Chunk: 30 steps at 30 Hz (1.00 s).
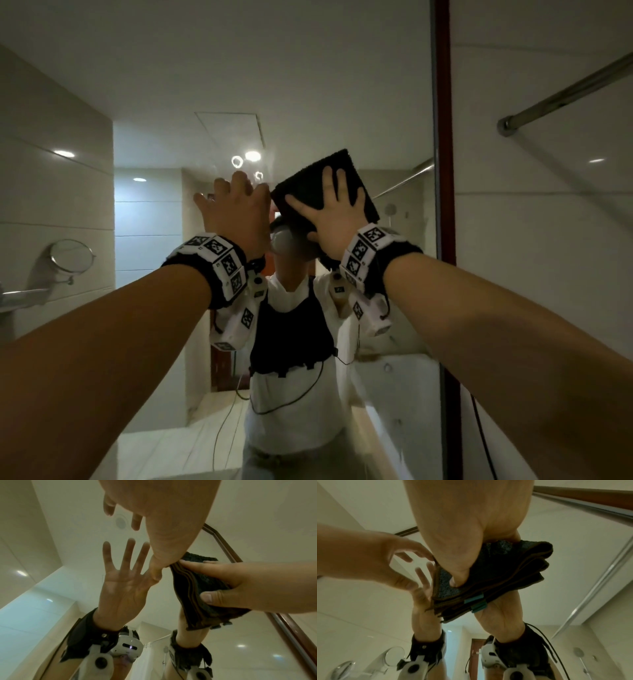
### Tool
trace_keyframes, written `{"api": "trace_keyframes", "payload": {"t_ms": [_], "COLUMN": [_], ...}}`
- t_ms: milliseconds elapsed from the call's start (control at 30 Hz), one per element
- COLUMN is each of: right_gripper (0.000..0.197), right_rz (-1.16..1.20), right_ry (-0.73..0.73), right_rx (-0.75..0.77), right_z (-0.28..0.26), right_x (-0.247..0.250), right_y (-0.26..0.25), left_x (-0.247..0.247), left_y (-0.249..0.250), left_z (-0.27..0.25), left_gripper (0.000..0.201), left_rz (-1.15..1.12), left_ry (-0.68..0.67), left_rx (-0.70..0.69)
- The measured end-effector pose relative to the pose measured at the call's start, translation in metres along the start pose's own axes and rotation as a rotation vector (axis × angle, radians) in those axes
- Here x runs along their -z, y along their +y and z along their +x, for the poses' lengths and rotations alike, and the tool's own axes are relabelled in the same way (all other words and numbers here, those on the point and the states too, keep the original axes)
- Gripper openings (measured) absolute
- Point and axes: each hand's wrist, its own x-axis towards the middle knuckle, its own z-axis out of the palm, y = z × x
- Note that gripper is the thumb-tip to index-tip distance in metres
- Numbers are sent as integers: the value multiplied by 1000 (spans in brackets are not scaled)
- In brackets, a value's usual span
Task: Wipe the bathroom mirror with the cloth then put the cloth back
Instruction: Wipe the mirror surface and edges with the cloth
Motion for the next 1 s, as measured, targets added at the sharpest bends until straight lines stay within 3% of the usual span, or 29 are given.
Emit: {"api": "trace_keyframes", "payload": {"t_ms": [233, 433, 833, 1000], "right_gripper": [89, 89, 81, 81], "right_rz": [59, 98, 237, 260], "right_ry": [18, -18, 85, 134], "right_rx": [-24, -72, -281, -330], "right_z": [-46, -78, -21, -11], "right_x": [-44, -66, -18, -15], "right_y": [4, 28, 112, 116], "left_x": [-5, -5, -17, -21], "left_y": [10, 7, 5, 2], "left_z": [-23, -39, -44, -42], "left_gripper": [50, 64, 88, 89], "left_rz": [-44, -35, 14, 18], "left_ry": [-56, -96, -48, -67], "left_rx": [-48, -59, -62, -69]}}
